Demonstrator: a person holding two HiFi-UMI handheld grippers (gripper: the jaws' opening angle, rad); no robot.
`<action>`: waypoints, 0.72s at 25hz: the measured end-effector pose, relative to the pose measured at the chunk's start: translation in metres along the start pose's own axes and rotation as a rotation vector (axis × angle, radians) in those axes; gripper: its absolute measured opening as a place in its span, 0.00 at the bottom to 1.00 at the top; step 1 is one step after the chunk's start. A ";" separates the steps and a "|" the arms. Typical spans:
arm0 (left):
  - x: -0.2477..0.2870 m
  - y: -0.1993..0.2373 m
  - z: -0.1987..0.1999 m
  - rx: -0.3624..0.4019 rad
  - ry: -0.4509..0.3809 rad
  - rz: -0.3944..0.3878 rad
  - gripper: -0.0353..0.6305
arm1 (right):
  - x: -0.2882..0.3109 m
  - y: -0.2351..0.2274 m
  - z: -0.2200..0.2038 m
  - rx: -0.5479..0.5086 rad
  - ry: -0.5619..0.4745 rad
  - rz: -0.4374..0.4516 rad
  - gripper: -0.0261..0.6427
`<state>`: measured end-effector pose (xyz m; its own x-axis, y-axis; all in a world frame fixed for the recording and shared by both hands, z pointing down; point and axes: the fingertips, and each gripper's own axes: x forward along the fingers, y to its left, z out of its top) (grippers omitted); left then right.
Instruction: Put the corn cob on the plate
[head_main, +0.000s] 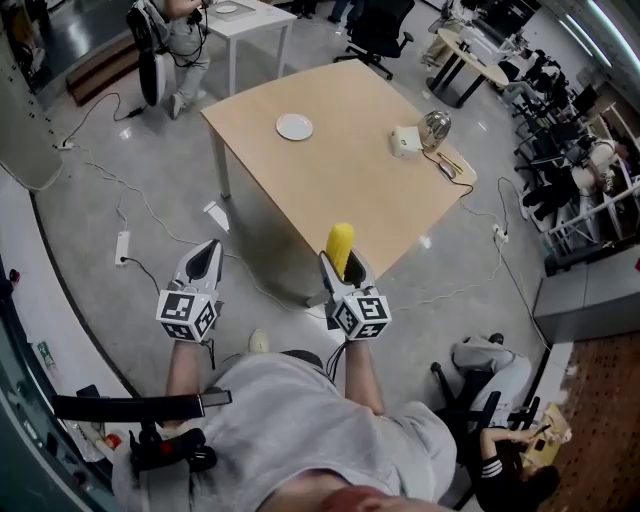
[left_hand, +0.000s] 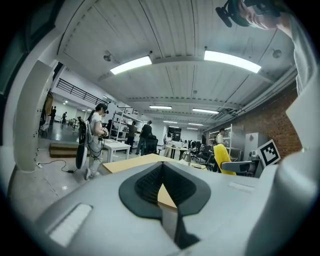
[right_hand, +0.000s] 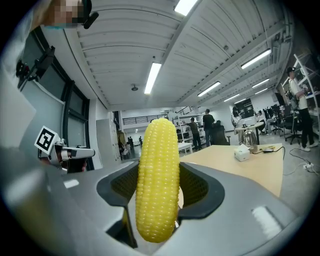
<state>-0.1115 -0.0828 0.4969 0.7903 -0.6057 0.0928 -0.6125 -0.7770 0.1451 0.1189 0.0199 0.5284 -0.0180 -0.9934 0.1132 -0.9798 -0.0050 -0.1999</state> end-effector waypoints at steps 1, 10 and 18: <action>0.002 0.004 0.002 -0.001 -0.007 0.006 0.08 | 0.005 0.001 0.001 -0.001 0.000 0.003 0.42; 0.017 0.039 0.002 -0.028 -0.011 0.049 0.08 | 0.050 0.002 0.006 -0.012 0.025 0.033 0.42; 0.038 0.063 0.000 -0.043 0.010 0.099 0.08 | 0.093 -0.009 0.012 -0.016 0.045 0.070 0.42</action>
<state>-0.1201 -0.1549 0.5091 0.7264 -0.6770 0.1182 -0.6863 -0.7056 0.1767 0.1289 -0.0734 0.5289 -0.0947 -0.9852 0.1429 -0.9789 0.0661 -0.1933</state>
